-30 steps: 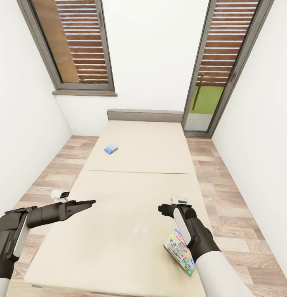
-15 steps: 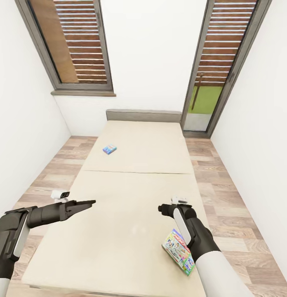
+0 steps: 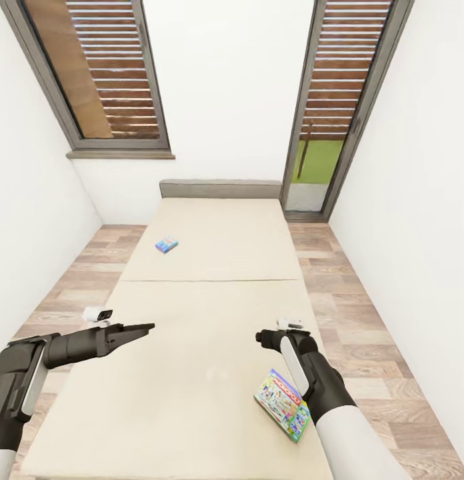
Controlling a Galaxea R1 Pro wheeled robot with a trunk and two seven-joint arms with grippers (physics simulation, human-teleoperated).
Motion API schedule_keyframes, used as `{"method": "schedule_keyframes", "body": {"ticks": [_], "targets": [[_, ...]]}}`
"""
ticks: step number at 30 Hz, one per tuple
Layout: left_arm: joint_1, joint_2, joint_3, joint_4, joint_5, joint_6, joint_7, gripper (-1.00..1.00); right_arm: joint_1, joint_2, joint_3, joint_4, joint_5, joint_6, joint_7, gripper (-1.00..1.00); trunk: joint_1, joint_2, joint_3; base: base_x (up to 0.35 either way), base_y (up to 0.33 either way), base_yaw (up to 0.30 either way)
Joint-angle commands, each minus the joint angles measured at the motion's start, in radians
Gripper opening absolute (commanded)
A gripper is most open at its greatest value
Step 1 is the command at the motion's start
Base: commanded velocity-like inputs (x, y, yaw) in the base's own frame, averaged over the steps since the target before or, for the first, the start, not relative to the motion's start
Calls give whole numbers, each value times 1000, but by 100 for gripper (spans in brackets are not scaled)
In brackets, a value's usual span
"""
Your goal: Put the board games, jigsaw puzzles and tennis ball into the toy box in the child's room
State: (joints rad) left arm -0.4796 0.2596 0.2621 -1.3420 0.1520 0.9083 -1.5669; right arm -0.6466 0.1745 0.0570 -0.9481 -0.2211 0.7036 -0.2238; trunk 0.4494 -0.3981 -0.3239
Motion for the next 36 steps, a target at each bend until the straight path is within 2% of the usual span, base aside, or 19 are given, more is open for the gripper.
{"method": "schedule_keyframes", "body": {"ticks": [1, 9, 12, 31, 36], "targets": [[-1, 0, 0, 0, 0, 11, -4, 100, -1, 0, 1, -1, -11, 3, -9, 100, 1, -2, -2, 0, 0, -32], [-1, 0, -1, 0, 0, 11, -4, 100, -1, 0, 1, 1, -11, 2, -10, 100, 1, -2, -1, 0, 0, -12], [-4, -16, -15, 17, -14, 20, -4, 100, -15, 0, 6, -16, -12, 18, -14, 100, 1, -2, -1, 0, 0, 0], [-4, -20, -10, 21, -18, 18, -4, 100, -26, 0, 4, -122, -12, -12, -14, 100, 1, -2, -1, 0, 0, 0], [-4, -20, -9, 21, -18, 18, -4, 100, -26, 0, 4, -125, -12, -15, -14, 100, 1, -2, -1, 0, 0, 0]]}}
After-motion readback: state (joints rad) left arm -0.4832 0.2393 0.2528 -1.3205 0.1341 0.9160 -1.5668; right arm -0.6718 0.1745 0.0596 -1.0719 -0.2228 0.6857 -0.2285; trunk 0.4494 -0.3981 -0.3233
